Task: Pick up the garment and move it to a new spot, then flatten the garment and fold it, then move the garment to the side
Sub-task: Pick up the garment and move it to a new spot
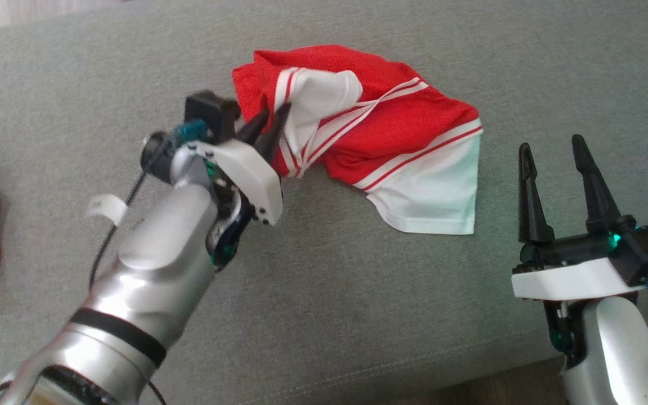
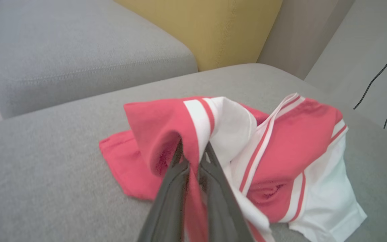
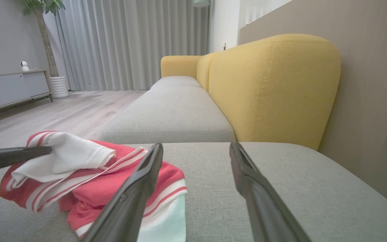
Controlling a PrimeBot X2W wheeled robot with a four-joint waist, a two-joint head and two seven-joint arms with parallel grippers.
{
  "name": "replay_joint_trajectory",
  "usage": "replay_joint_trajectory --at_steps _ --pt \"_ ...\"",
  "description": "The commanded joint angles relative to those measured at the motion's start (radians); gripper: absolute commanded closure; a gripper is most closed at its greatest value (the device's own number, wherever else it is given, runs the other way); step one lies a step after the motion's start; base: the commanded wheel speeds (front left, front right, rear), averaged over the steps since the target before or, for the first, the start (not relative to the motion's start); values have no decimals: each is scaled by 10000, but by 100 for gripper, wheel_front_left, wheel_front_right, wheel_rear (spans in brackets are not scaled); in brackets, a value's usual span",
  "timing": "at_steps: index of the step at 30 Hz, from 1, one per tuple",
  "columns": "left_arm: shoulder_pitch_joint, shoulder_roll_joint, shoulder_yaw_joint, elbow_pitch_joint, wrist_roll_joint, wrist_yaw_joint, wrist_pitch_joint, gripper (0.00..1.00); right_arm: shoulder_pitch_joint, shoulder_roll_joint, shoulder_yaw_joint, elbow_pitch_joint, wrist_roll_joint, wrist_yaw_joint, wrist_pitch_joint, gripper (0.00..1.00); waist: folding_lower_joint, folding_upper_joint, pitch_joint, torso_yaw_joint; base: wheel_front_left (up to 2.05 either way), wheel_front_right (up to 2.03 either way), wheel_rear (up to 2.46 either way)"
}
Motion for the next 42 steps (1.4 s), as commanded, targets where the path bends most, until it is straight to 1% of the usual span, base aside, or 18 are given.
replay_joint_trajectory --at_steps 1,5,6,7,8,9,10,12,13,17,24,25,34,42 --pt "-327 58 219 -142 24 -15 -171 100 -249 -35 233 -342 -24 75 -107 0 -1 0 56 109 0 0 0" --pt "19 -220 145 413 45 -68 -519 100 -299 -35 275 -283 -70 75 -107 0 -1 0 105 327 0 0 0" --pt "102 -280 108 514 71 -93 -571 90 -313 -35 285 -263 -84 75 -107 0 -1 0 106 379 0 0 0" --pt "176 -332 93 591 92 -112 -615 68 -327 -35 290 -244 -96 75 -107 0 -1 0 99 427 0 0 0" --pt "246 -379 128 642 88 -118 -652 53 -339 -35 295 -230 -106 75 -107 0 -1 0 85 473 0 0 0" --pt "312 -421 176 669 85 -123 -679 19 -343 -35 297 -216 -115 75 -107 0 -1 0 64 516 0 0 0" --pt "362 -456 227 662 103 -124 -697 0 -342 -35 292 -201 -131 75 -107 0 -1 0 39 563 0 0 0" --pt "431 -502 465 399 197 -84 -711 0 -337 -35 269 -182 -166 75 -107 0 -1 0 -6 657 0 0 0" --pt "566 -509 765 -36 431 -27 -715 0 -337 -35 253 -155 -200 75 -107 0 -1 0 -84 750 0 0 0" --pt "1037 -425 1417 -906 934 24 -717 0 -289 -35 208 -86 -288 75 -107 0 -1 0 -366 946 0 0 0" --pt "2265 -332 2605 -2294 1697 137 -719 0 -79 -35 160 112 -494 75 -107 0 -1 0 -1103 1300 0 0 0" --pt "2265 -332 2605 -2294 1697 137 -719 0 -79 -35 160 112 -494 75 -107 0 -1 0 -1103 1300 0 0 0" --pt "4795 -399 4300 -4050 2466 344 -719 0 445 -35 176 315 -654 75 -107 0 -1 0 -1974 1512 0 0 0" --pt "6703 -572 5633 -5108 3116 427 -720 0 1037 -35 290 426 -322 75 -107 0 -1 0 -2375 1517 0 0 0"
